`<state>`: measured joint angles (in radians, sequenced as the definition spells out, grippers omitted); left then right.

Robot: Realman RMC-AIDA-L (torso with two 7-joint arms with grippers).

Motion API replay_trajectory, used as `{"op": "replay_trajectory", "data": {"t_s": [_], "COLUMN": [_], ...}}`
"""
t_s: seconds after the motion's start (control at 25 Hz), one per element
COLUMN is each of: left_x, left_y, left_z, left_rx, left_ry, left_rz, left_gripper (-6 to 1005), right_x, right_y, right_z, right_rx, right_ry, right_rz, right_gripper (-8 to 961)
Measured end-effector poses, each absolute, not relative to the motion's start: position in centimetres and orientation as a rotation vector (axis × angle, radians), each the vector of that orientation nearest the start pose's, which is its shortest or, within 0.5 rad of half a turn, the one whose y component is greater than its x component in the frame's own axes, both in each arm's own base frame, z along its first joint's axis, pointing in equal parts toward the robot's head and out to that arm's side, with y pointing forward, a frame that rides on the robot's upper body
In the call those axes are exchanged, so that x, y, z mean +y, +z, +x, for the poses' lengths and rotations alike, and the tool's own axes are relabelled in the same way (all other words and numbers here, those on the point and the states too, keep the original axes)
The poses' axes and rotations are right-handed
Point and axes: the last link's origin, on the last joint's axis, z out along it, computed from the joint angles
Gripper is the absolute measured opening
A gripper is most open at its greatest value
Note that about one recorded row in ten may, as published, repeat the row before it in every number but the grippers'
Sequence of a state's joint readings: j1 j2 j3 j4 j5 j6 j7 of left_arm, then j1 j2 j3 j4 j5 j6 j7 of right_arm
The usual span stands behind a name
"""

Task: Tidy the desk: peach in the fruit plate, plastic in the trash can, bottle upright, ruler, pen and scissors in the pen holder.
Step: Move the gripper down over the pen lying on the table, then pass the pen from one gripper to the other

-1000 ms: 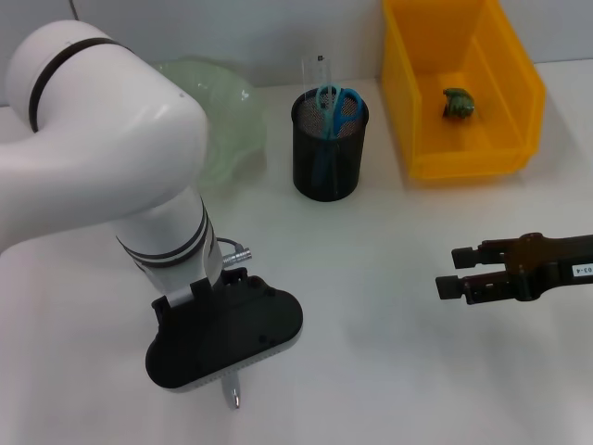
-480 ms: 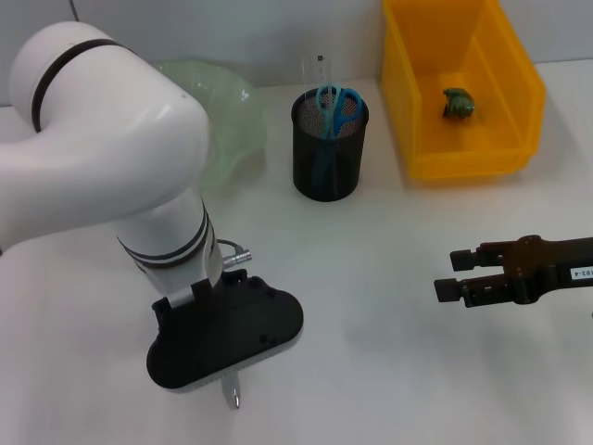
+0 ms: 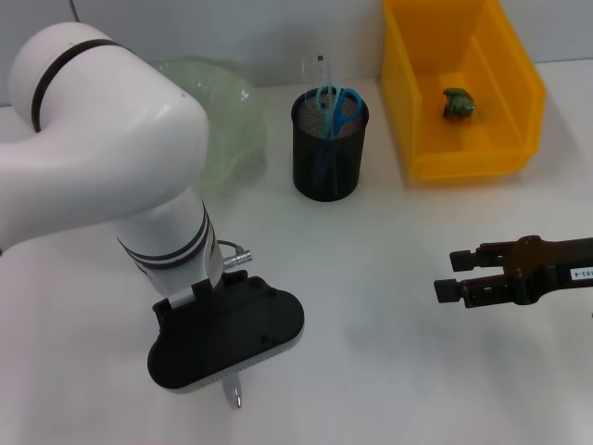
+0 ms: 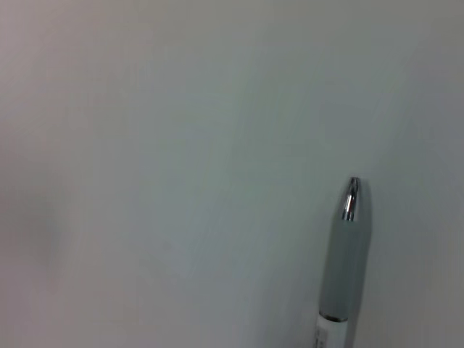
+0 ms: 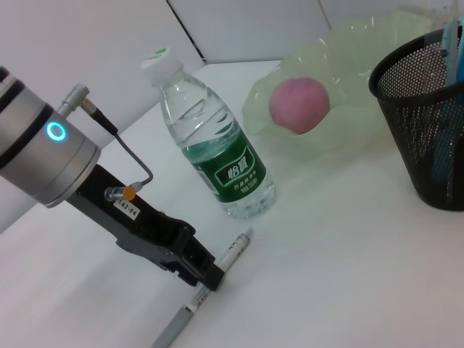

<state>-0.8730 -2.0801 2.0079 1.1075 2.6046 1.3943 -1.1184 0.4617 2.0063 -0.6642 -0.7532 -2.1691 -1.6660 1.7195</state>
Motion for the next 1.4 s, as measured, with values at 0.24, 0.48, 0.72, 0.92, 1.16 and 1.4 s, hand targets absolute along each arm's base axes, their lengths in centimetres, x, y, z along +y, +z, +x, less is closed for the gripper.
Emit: {"op": "replay_trajectory", "data": {"t_s": [0.24, 0.48, 0.72, 0.92, 1.16, 1.4], "left_x": [33.62, 33.63, 33.62, 33.65, 33.78, 33.86], "left_y": [-10.40, -10.43, -10.45, -10.44, -10.30, -10.18], "left_z": [-13.79, -13.89, -13.91, -13.86, -13.75, -13.62], "left_rx": [2.037, 2.043, 2.045, 2.047, 2.014, 1.982], "left_ry": [1.176, 1.177, 1.175, 1.176, 1.174, 1.170], "left_rz": [-2.544, -2.545, -2.548, -2.546, -2.562, -2.574], "left_gripper": [331, 323, 316, 200, 131, 131], "right_x": [30.56, 30.52, 30.55, 30.62, 30.65, 30.67], "right_y": [3.55, 3.50, 3.51, 3.51, 3.54, 3.57], "right_z": [30.09, 30.08, 30.06, 30.01, 30.04, 30.02], "right_rx": [1.091, 1.093, 1.091, 1.089, 1.084, 1.083], "right_ry": [0.493, 0.494, 0.495, 0.494, 0.492, 0.492], "right_rz": [-2.719, -2.719, -2.720, -2.720, -2.719, -2.720], "right_gripper": [805, 804, 804, 804, 803, 803]}}
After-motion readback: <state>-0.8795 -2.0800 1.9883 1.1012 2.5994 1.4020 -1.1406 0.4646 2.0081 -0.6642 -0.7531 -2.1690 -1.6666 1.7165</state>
